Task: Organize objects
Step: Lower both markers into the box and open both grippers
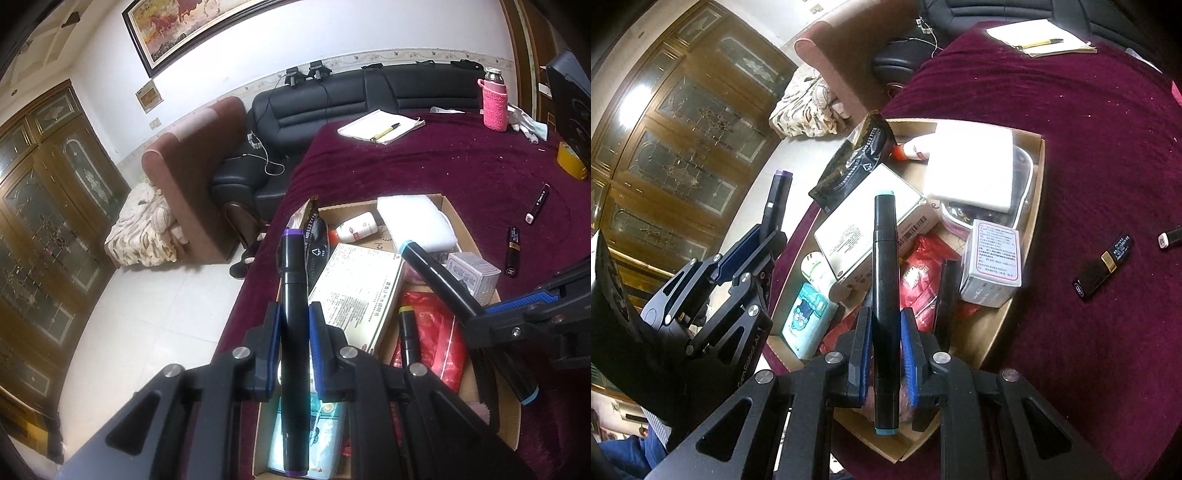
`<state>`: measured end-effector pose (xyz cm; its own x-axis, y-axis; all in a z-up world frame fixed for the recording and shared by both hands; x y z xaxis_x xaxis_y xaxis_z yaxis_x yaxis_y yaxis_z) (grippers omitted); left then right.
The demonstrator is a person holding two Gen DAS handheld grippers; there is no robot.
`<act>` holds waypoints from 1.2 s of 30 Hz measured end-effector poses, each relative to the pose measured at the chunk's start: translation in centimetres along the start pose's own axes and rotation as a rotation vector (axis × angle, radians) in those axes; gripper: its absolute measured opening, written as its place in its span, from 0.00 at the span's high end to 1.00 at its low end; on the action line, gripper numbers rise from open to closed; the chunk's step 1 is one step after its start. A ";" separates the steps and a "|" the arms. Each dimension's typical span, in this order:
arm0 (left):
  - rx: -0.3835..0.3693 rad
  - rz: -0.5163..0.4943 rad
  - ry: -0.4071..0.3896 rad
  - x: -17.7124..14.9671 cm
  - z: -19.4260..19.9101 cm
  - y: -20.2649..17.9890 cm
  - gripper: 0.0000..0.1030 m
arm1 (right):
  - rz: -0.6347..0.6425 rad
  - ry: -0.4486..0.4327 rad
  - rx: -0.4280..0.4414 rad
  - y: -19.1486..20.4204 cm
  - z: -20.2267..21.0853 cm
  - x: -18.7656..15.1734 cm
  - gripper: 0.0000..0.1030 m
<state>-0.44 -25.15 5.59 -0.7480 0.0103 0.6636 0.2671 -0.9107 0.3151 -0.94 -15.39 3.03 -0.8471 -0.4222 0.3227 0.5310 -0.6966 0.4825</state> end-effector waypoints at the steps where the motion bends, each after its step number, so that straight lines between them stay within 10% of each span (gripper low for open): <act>1: -0.001 0.000 0.001 0.0 -0.1 0.0 0.86 | 0.001 -0.001 -0.003 0.0 0.0 0.1 0.83; 36: -0.023 -0.001 0.065 -1.8 -2.1 -0.4 0.86 | 0.001 0.014 -0.076 -1.1 -3.1 2.0 0.82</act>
<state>-0.47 -25.68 2.87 -0.7862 -0.0148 0.6178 0.2528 -0.9200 0.2996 -3.25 -17.27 0.67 -0.8470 -0.4309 0.3113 0.5293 -0.7381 0.4184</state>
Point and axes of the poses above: each gripper's, at about its wrist camera, not at the fingertips, and z roughly against the way its jaws point, y to its left, x to its top, the point moved 9 cm from there along -z, roughly the way its jaws point
